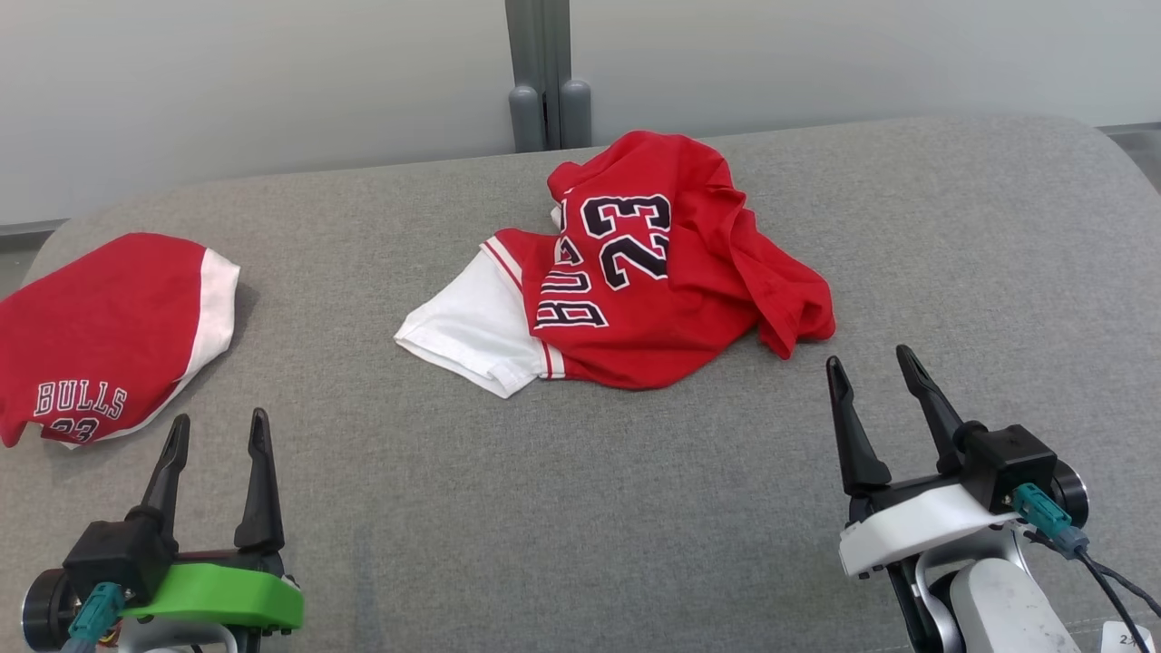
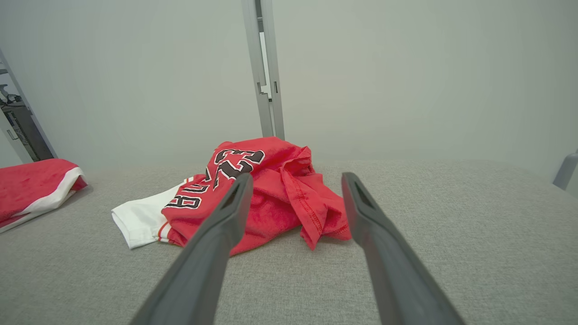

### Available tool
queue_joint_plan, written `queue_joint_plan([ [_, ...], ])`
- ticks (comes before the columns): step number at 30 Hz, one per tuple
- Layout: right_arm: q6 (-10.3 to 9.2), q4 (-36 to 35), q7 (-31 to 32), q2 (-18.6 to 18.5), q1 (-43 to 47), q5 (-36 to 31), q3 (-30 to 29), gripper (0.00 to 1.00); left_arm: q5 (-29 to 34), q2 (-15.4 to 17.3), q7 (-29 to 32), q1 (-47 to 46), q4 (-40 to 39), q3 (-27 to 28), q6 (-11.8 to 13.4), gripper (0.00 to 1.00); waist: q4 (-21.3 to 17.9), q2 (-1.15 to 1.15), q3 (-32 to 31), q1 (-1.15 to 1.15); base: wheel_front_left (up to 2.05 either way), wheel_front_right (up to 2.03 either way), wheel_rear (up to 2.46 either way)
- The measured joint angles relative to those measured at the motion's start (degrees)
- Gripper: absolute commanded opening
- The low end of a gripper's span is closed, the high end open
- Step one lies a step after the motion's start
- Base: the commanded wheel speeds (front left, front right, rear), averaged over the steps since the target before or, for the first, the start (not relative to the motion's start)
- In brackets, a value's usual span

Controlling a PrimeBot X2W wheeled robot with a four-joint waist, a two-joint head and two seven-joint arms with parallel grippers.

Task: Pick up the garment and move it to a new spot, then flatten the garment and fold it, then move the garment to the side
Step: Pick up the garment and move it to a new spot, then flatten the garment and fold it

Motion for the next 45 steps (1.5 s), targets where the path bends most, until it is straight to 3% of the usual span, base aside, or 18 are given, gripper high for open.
queue_joint_plan([
  [45, 0.00, 0.34, 0.00, 0.21, 0.14, 0.10, -0.18, 1.00, -0.27, 1.86, 0.00, -2.38, 3.24, -2.20, -0.09, 1.00, -0.33, 0.00, 0.69, 0.00, 0.00, 0.00, 0.00],
])
